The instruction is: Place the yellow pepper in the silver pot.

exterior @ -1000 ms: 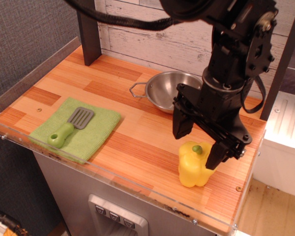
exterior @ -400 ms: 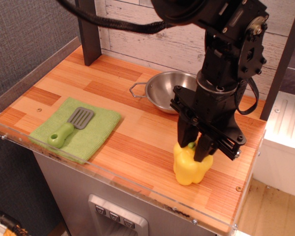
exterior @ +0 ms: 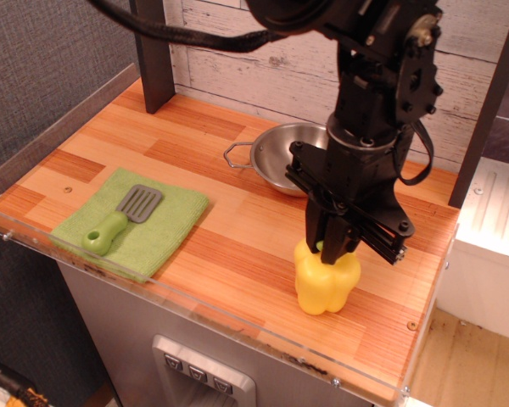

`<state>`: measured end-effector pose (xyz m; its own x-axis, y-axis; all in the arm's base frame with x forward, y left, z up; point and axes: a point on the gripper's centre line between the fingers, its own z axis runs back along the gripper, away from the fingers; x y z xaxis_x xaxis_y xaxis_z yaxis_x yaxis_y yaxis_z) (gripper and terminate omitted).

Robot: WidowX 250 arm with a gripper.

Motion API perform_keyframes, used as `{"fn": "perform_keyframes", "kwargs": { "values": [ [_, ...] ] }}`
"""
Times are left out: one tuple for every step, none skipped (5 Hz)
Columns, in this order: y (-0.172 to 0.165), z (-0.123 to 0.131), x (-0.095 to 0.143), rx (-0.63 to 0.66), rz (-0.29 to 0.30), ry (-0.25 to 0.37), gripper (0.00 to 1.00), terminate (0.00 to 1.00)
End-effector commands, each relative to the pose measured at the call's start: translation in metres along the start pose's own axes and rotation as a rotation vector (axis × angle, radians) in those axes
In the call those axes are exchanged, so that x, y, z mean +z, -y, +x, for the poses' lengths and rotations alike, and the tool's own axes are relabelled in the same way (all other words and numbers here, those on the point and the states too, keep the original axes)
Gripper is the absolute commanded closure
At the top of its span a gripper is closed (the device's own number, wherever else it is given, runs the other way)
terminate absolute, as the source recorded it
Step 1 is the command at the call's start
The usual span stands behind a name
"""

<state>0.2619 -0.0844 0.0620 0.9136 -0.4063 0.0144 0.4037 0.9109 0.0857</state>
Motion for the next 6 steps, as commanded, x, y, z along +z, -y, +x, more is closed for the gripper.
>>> {"fn": "perform_keyframes", "kwargs": {
  "values": [
    [-0.037, 0.009, 0.032, 0.074, -0.005, 0.086, 1.0, 0.0],
    [-0.066, 0.022, 0.048, 0.132, -0.006, 0.132, 1.0, 0.0],
    [-0.079, 0.033, 0.061, 0.156, -0.023, 0.171, 1.0, 0.0],
    [-0.091, 0.045, 0.062, 0.173, -0.014, 0.179, 1.0, 0.0],
    [-0.104, 0.057, 0.056, 0.2, 0.008, 0.173, 1.0, 0.0],
    [-0.109, 0.071, 0.052, 0.205, 0.025, 0.169, 1.0, 0.0]
  ]
}}
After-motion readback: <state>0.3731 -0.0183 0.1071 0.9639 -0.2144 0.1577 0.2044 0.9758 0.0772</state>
